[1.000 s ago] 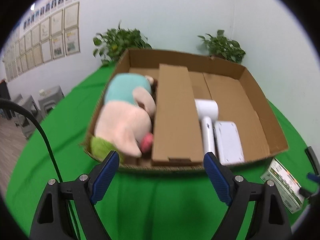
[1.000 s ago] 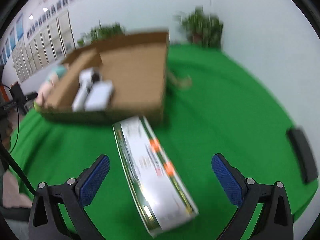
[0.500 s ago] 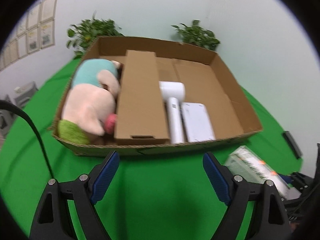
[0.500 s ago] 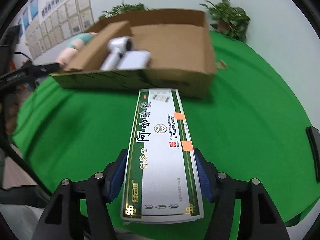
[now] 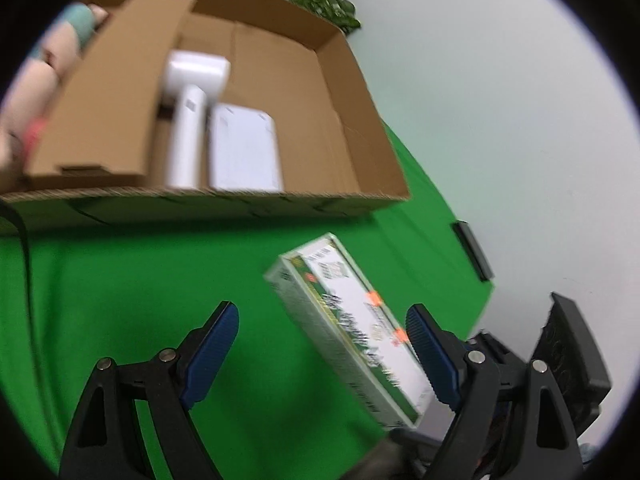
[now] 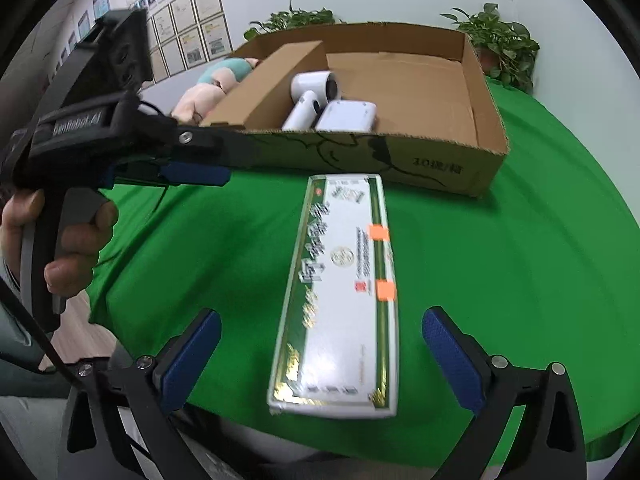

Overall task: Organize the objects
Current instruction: 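Grasp the long green-and-white medicine box with the right gripper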

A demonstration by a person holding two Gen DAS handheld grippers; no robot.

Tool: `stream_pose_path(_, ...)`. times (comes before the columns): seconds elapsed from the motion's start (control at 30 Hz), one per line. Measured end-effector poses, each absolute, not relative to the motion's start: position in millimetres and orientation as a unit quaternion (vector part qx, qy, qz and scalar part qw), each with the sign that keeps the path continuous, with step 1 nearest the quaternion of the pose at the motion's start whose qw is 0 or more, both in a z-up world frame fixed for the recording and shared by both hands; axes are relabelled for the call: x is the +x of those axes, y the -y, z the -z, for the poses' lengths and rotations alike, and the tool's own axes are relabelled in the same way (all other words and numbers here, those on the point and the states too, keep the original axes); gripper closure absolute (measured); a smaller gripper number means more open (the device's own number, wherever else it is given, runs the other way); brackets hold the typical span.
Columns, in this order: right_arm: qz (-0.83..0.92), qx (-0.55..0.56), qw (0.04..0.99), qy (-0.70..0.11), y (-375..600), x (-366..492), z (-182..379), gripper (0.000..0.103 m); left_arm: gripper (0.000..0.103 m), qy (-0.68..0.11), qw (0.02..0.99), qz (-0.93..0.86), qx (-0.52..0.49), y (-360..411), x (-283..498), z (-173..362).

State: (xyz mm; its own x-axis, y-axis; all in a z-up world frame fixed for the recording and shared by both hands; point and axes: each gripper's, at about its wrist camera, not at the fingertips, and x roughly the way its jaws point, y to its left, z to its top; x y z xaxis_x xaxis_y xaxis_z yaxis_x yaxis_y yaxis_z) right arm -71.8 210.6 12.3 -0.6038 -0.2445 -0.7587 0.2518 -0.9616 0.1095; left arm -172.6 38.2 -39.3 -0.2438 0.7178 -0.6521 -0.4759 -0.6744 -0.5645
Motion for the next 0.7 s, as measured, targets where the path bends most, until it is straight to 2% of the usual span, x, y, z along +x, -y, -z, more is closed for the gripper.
stream_pose_path(0.1,0.894,0.427,0.134,-0.001,-213.7,-66.1,-7.9,0.003,0.018,0.135,0.398,-0.755,-0.503,-52.4,-171.9,47.7)
stream_pose_path(0.13,0.895,0.426,0.132,0.001,-214.6,-64.5,-8.0,0.008,0.018,0.141,0.401,-0.749,-0.509,-56.0,-171.4,50.7)
stream_pose_path(0.23,0.893,0.432,0.124,-0.006,-211.7,-65.8,-6.2,0.041,0.018,0.142,0.398,-0.743,-0.518,-62.9,-171.1,55.2)
stream_pose_path(0.5,0.884,0.437,0.150,0.073,-212.9,-66.0,-2.2,0.042,0.018,0.162,0.387,-0.737,-0.530,-64.3,-169.1,61.8)
stream_pose_path(0.7,0.871,0.445,0.159,0.133,-221.3,-65.6,-1.0,0.042,0.022,0.167,0.384,-0.743,-0.522,-61.6,-163.4,60.8)
